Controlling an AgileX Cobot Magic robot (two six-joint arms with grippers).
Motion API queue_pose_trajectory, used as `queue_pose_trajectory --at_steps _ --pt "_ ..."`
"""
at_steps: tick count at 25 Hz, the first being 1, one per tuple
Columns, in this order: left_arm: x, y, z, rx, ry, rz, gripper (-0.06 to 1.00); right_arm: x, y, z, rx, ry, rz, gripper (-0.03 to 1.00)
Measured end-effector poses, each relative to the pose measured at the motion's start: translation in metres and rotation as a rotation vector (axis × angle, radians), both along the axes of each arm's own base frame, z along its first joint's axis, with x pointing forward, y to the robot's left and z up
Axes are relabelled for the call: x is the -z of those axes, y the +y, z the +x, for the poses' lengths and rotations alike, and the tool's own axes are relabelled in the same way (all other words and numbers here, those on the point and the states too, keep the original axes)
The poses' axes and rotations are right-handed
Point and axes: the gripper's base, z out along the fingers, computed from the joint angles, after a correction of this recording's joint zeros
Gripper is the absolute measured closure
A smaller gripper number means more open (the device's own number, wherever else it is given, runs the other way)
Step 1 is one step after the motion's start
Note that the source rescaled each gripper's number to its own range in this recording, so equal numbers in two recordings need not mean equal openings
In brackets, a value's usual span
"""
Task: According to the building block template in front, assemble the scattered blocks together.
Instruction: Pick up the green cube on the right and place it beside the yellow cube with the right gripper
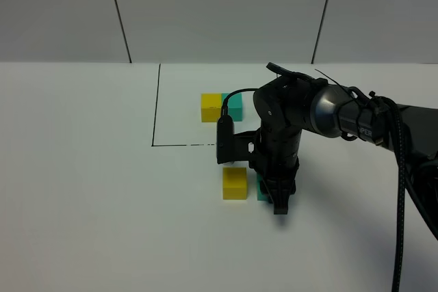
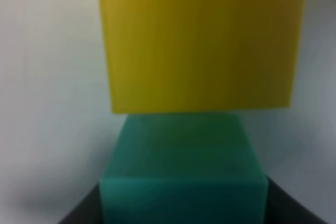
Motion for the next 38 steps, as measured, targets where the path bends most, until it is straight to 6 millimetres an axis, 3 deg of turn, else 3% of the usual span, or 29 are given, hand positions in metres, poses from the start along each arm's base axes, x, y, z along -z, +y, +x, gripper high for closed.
queue_pose_trajectory --at_steps 38 --pt "0.0000 0.0000 0.0000 0.000 0.000 0.000 0.29 0.0054 0.0054 0.0004 0.022 0.014 0.051 0.96"
